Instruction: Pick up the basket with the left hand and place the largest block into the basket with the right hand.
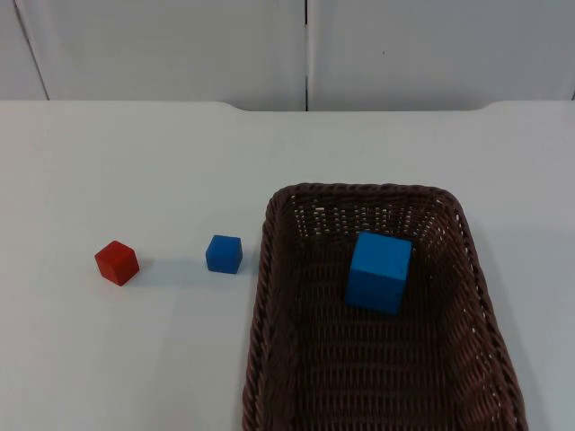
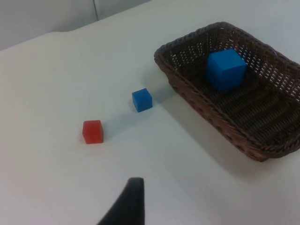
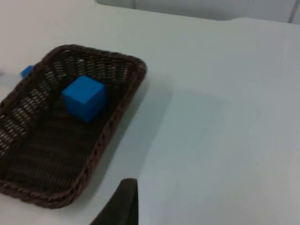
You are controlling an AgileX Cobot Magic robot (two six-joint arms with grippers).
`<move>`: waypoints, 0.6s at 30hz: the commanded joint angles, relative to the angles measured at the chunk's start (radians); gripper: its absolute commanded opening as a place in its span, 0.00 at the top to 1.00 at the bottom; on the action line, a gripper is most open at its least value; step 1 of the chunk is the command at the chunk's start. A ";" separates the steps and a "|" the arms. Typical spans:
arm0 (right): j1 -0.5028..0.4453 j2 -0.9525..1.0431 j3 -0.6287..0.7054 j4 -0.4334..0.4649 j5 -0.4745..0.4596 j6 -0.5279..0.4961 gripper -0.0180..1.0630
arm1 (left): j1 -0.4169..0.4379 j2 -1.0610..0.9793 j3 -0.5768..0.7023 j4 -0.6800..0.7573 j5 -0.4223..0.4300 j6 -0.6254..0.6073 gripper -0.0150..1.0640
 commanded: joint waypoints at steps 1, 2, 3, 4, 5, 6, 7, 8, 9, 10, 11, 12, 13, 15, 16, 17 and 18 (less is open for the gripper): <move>-0.090 -0.003 0.000 -0.002 -0.004 0.001 0.01 | -0.010 -0.004 0.004 0.000 0.003 0.001 0.01; -0.090 -0.003 0.000 -0.002 -0.004 0.001 0.01 | -0.010 -0.004 0.004 0.000 0.003 0.001 0.01; -0.122 -0.003 0.000 -0.002 -0.004 0.001 0.01 | -0.010 -0.004 0.004 0.000 0.003 0.001 0.01; -0.149 -0.003 0.000 -0.002 -0.004 0.001 0.01 | -0.010 -0.004 0.004 0.000 0.003 0.001 0.01; -0.180 -0.003 0.000 -0.002 -0.004 0.001 0.01 | -0.010 -0.004 0.004 0.000 0.003 0.001 0.01; -0.210 -0.003 0.000 -0.002 -0.004 0.001 0.01 | -0.010 -0.004 0.004 0.000 0.003 0.001 0.01; -0.210 -0.003 0.000 -0.002 -0.004 0.001 0.01 | -0.010 -0.004 0.004 0.000 0.003 0.001 0.01; -0.233 -0.003 0.000 -0.002 -0.004 0.001 0.01 | -0.010 -0.004 0.004 0.000 0.003 0.001 0.01; -0.259 -0.003 0.000 -0.002 -0.004 0.001 0.01 | -0.010 -0.004 0.004 0.000 0.003 0.001 0.01; -0.283 -0.003 0.000 -0.002 -0.004 0.001 0.01 | -0.010 -0.004 0.004 0.000 0.003 0.001 0.01; -0.305 -0.003 0.000 -0.002 -0.004 0.001 0.01 | -0.010 -0.004 0.004 0.000 0.003 0.001 0.01; -0.305 -0.003 0.000 -0.002 -0.004 0.001 0.01 | -0.010 -0.004 0.004 0.000 0.003 0.001 0.01; -0.330 -0.003 0.000 -0.002 -0.004 0.001 0.01 | -0.010 -0.004 0.004 0.000 0.003 0.001 0.01; -0.355 -0.003 0.000 -0.002 -0.004 0.001 0.01 | -0.010 -0.004 0.004 0.000 0.003 0.001 0.01; -0.359 -0.003 0.000 -0.002 -0.004 0.001 0.01 | -0.010 -0.004 0.004 0.000 0.003 0.001 0.01; -0.359 -0.003 0.000 -0.002 -0.004 0.001 0.01 | -0.010 -0.004 0.004 0.000 0.003 0.001 0.01; -0.359 -0.003 0.000 -0.002 -0.004 0.001 0.01 | -0.010 -0.004 0.004 0.000 0.003 0.001 0.01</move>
